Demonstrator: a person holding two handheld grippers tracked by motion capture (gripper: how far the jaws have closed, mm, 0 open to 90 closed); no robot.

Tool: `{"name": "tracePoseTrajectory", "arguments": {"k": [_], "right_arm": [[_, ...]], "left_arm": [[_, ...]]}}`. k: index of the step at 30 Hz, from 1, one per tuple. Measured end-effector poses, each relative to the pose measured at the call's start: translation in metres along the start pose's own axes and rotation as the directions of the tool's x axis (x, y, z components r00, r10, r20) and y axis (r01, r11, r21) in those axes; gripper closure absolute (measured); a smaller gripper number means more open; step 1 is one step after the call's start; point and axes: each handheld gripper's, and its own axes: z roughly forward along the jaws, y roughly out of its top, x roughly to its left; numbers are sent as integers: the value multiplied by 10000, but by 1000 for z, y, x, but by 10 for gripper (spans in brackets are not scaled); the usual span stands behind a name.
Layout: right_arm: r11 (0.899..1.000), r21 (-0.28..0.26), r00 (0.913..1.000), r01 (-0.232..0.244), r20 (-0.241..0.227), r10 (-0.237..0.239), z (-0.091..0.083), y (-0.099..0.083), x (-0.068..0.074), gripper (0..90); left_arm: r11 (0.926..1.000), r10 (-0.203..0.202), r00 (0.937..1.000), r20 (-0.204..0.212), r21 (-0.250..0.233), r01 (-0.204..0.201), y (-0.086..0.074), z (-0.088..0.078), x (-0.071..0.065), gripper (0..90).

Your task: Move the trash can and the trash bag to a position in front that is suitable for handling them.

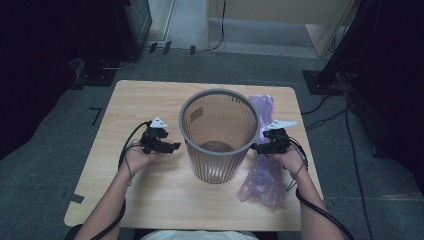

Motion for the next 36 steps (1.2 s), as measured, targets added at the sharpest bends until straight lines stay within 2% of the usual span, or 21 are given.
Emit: {"name": "tracePoseTrajectory", "arguments": {"k": [2, 4, 6, 10, 12, 15, 17, 20, 23, 24, 25, 27, 28, 31, 32, 33, 34, 35, 36], "right_arm": [[9998, 67, 9998, -171, -91, 172, -1, 1, 0, 201], [9994, 88, 9992, -328, -244, 330, -3, 3, 0, 205], [9993, -10, 9986, -385, -355, 385, -7, 5, 2, 212], [9987, -166, 9972, -474, -594, 463, -12, 7, 2, 228], [9988, -226, 9970, -445, -638, 429, -14, 8, 2, 228], [9985, -245, 9966, -493, -677, 475, -16, 9, 3, 228], [9977, -308, 9951, -595, -803, 569, -17, 10, 3, 232], [9993, -296, 9961, -240, -856, 214, -19, 10, 6, 233], [9995, -277, 9964, -180, -829, 156, -20, 11, 8, 228], [9994, -309, 9959, -161, -892, 133, -21, 12, 9, 224], [9990, -449, 9950, -2, -1000, -43, -25, 14, 12, 231], [9975, -651, 9934, 285, -1088, -355, -28, 15, 15, 327], [9967, -705, 9922, 413, -1149, -493, -30, 16, 17, 342], [9948, -833, 9927, 594, -1002, -677, -33, 17, 21, 366], [9942, -937, 9914, 538, -1141, -644, -37, 18, 25, 434], [9942, -937, 9914, 538, -1141, -644, -37, 18, 25, 434], [9943, -987, 9888, 408, -1393, -544, -39, 20, 26, 486], [9943, -987, 9888, 408, -1393, -544, -39, 20, 26, 486], [9929, -1122, 9882, 385, -1430, -545, -42, 20, 28, 528]], "left_arm": [[10000, 82, 9999, 88, 24, -82, 1, -2, -1, 265], [10000, 46, 9989, 472, 46, -48, 2, -6, -3, 272], [10000, -6, 9989, 477, 99, 2, 4, -8, -4, 324], [9998, 109, 9978, 651, 173, -121, 6, -11, -6, 321], [9997, 206, 9959, 876, 137, -218, 8, -14, -8, 310], [9997, 200, 9953, 942, 96, -210, 10, -17, -10, 309], [9995, 304, 9927, 1170, -75, -297, 11, -21, -11, 361], [9972, 665, 9915, 1114, -404, -623, 13, -28, -16, 445], [9963, 695, 9920, 1056, -581, -636, 16, -31, -18, 429], [9971, 518, 9927, 1086, -610, -454, 18, -33, -18, 429], [9981, 295, 9936, 1094, -570, -234, 21, -35, -18, 387], [9963, 242, 9926, 1188, -845, -142, 23, -40, -17, 405], [9963, 242, 9926, 1188, -845, -142, 23, -40, -17, 418], [9956, 56, 9859, 1674, -932, 102, 25, -45, -17, 419], [9957, -28, 9839, 1785, -902, 192, 25, -45, -17, 417], [9957, -28, 9839, 1785, -902, 192, 25, -45, -17, 412], [9963, -184, 9785, 2056, -781, 351, 25, -46, -16, 406], [9963, -184, 9785, 2056, -781, 351, 25, -46, -16, 398], [9967, -175, 9755, 2194, -734, 344, 25, -46, -17, 383]]}}
